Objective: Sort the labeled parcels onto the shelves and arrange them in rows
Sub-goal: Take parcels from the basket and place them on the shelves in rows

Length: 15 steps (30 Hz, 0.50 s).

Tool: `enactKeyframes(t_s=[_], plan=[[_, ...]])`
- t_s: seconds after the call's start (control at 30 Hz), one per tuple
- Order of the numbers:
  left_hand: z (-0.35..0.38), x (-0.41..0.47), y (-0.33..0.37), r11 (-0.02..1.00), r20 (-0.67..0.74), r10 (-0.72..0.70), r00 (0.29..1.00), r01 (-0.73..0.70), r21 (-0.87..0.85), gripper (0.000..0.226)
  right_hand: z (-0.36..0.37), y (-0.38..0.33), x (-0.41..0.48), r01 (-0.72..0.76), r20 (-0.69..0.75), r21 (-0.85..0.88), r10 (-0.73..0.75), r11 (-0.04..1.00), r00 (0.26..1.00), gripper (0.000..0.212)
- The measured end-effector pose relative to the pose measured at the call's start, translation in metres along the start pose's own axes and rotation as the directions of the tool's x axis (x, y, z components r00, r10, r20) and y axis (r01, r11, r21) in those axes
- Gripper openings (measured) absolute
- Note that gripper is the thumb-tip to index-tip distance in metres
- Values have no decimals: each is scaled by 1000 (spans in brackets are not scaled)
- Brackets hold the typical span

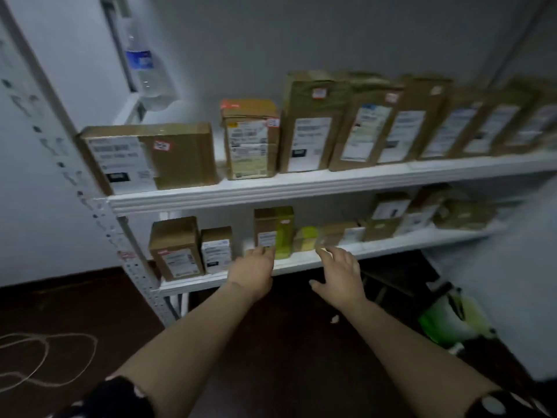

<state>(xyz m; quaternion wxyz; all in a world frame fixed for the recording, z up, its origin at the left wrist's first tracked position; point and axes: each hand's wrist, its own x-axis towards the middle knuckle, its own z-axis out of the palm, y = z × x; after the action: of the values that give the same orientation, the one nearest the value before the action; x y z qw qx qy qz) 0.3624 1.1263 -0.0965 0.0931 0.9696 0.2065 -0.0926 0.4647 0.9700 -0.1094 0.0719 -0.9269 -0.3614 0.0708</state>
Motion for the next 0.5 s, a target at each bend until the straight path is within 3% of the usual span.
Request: enactKeyframes(t_s=[0.1,0.33,0.5], plan=[[-6,-10,43,988,24,156,987,-156,-2,52,-21,28,-59,-224,-48,53,226,973,973,67],[4,-75,151,867,137,489,862,-498,37,42,-40,60,-225,-601,-31,226,622,767,782,57],[18,-148,251,710,188,679,709,-700,75,45,-44,85,-363,-766,4,377,826,520,563,54]])
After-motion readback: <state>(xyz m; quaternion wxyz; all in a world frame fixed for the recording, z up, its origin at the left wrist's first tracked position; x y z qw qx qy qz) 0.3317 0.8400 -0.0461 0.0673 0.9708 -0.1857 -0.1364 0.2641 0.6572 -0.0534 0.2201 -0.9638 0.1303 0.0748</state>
